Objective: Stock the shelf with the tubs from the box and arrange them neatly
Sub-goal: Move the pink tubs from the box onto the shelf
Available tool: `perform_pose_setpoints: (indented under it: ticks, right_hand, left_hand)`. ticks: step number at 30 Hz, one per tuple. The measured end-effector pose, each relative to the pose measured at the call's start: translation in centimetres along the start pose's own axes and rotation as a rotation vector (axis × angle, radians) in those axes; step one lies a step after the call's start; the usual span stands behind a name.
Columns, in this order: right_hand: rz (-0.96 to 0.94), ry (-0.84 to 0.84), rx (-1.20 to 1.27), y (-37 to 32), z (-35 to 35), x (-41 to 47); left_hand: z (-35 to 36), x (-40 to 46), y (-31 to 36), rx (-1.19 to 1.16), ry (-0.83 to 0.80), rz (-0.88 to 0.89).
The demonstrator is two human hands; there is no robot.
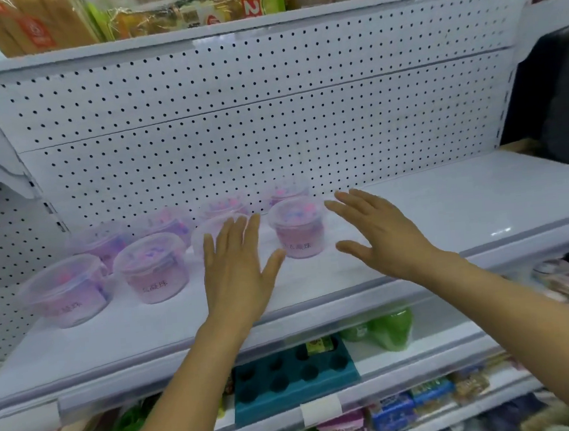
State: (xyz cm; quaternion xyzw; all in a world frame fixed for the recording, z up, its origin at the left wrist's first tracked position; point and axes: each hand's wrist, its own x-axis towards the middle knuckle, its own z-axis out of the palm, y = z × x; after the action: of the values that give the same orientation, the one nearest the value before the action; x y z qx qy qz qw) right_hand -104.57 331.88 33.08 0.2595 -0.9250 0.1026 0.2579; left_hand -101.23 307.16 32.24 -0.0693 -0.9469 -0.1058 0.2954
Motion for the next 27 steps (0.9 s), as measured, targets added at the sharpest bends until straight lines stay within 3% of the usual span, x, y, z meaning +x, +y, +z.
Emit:
perform_pose_setpoints:
  ticks: [4,8,18,24,27]
  right_hand:
    - [0.128,0.206,0.018,-0.4,-1.8,-6.4]
    - [0.287,0.245,-0.036,0.7,-3.1,-14.1]
    - [0.752,0.100,-0.148,9.0,-5.6,-36.2]
    - [1.092,-0.003,-0.061,17.5,-7.7,-48.6]
    - [1.243,-0.139,-0.014,22.2,-7.7,-54.4]
  left_hand:
    - [0.0,-2.8,5.4,-0.181,0.019,0.150]
    - [2.3,-5.3,10.7,-0.321,-0.051,0.290]
    - [13.3,-12.8,26.9,-0.466,-0.453,0.562]
    - [20.5,-17.4,38.4,-0.519,-0.681,0.589]
    - [24.7,-20.1,44.4,-0.545,-0.824,0.535]
